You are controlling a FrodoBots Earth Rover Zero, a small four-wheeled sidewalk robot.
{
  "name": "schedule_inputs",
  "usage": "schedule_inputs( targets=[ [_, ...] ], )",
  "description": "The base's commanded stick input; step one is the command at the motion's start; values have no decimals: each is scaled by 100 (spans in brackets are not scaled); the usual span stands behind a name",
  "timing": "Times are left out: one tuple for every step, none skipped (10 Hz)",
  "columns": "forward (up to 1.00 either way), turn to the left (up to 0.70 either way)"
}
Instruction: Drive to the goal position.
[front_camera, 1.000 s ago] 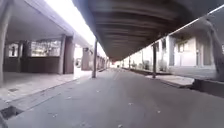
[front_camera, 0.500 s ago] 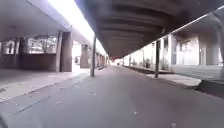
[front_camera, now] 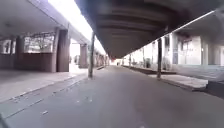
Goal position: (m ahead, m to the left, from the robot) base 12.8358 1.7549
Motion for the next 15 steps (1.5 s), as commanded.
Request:
schedule_inputs(
  targets=[
    [70, 0],
    [70, 0],
    [70, 0],
    [70, 0],
    [70, 0],
    [70, 0],
    [70, 0],
    [70, 0],
    [70, 0],
    [70, 0],
    [70, 0],
    [70, 0],
    [70, 0],
    [70, 0],
    [70, 0]
  ],
)
